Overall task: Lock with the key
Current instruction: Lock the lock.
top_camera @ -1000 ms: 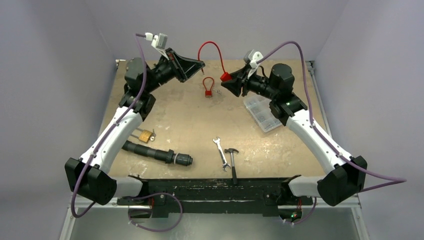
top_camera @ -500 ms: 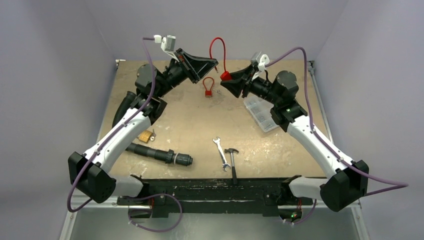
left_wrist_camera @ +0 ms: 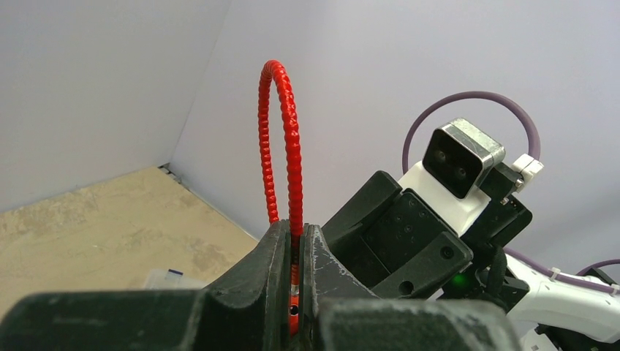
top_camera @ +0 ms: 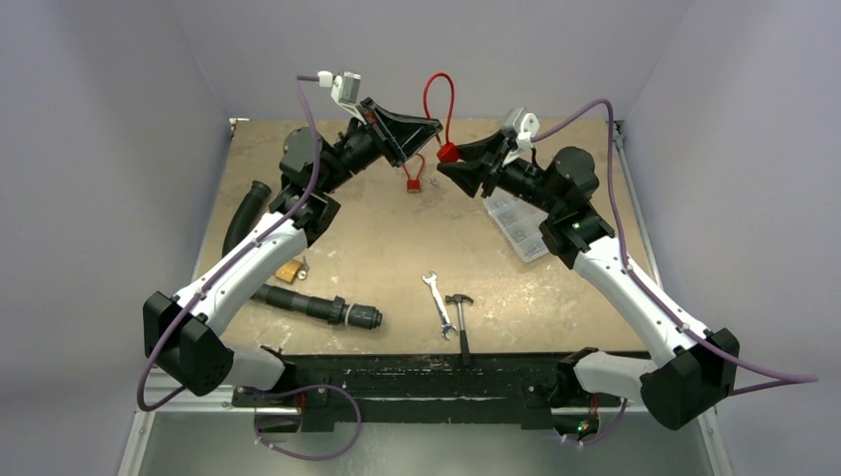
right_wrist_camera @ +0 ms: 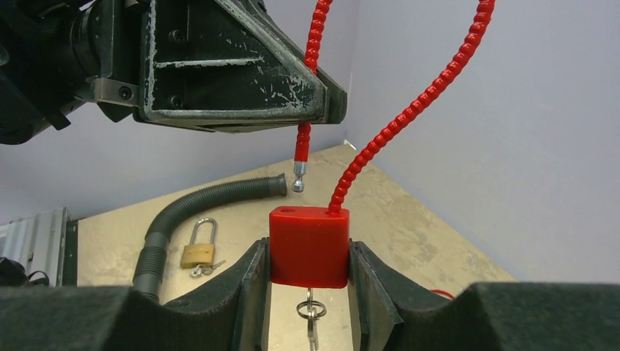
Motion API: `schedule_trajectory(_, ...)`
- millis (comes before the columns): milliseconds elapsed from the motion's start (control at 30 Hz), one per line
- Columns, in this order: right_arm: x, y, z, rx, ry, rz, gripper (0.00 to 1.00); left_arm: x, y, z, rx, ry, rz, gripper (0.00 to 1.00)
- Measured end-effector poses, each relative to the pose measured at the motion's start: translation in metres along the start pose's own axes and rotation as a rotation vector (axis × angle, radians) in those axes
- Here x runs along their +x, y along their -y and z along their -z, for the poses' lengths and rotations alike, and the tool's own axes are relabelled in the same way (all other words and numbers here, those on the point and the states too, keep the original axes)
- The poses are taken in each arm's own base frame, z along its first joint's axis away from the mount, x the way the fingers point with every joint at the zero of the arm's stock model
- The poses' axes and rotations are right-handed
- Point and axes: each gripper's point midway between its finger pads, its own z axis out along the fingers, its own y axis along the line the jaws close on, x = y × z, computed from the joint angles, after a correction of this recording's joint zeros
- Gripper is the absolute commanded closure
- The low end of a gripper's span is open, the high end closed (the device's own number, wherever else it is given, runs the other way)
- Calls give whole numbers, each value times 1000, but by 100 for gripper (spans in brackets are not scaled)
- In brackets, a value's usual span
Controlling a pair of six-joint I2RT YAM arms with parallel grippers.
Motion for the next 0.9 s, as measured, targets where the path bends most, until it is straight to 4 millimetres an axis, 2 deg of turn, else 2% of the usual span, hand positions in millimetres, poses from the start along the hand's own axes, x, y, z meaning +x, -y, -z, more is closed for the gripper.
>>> schedule_trajectory(600,-10,-3,-2,-3,36,-64,100,2,4,-2,3,-2,5,100)
schedule_trajectory(900,-9,6,-1,25,42,-127,100,3,3,-2,-1,-3,-1,100)
